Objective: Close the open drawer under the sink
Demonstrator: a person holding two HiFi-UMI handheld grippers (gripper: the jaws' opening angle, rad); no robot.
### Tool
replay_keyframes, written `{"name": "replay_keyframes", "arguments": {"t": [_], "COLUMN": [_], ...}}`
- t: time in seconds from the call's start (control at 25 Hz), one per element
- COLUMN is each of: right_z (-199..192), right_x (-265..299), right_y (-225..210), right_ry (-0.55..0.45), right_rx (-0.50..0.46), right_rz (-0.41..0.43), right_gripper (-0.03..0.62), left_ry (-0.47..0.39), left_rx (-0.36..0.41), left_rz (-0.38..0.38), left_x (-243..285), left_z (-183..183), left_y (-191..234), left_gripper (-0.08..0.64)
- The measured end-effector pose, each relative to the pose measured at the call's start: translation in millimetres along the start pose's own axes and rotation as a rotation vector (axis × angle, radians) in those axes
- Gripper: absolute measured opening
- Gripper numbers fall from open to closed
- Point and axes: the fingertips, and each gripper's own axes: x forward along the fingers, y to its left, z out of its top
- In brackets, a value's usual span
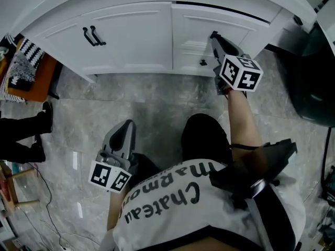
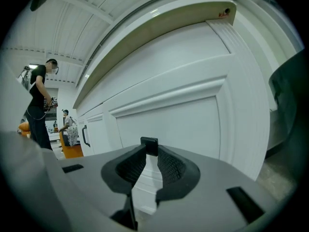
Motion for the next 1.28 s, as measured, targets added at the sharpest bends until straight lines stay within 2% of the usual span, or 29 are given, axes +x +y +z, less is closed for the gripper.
{"name": "replay_keyframes", "arguments": {"t": [0.48,0.92,1.28], "right_z": [1.3,1.8,5.5], "right_x": [6.5,8.1,9.3], "right_y": [-4.8,-4.9,-5.2], "right_ry": [-0.019,-0.024,-0.012], "right_rx": [0.013,0.002,0.005], "right_rz": [-0.016,-0.055,-0.038], "right_gripper": [0.087,0.092,0.095], "left_ry": [0.006,0.009,0.005], "left_rx": [-0.025,-0.008,-0.007], "left_rz": [0.020,-0.014,-0.034], "left_x": [-1.0,3.4,4.7], "left_z": [-8.2,-5.9,-5.6], "left_y": [12.4,6.4,2.3], "left_gripper": [0.008,0.008,0.008]}}
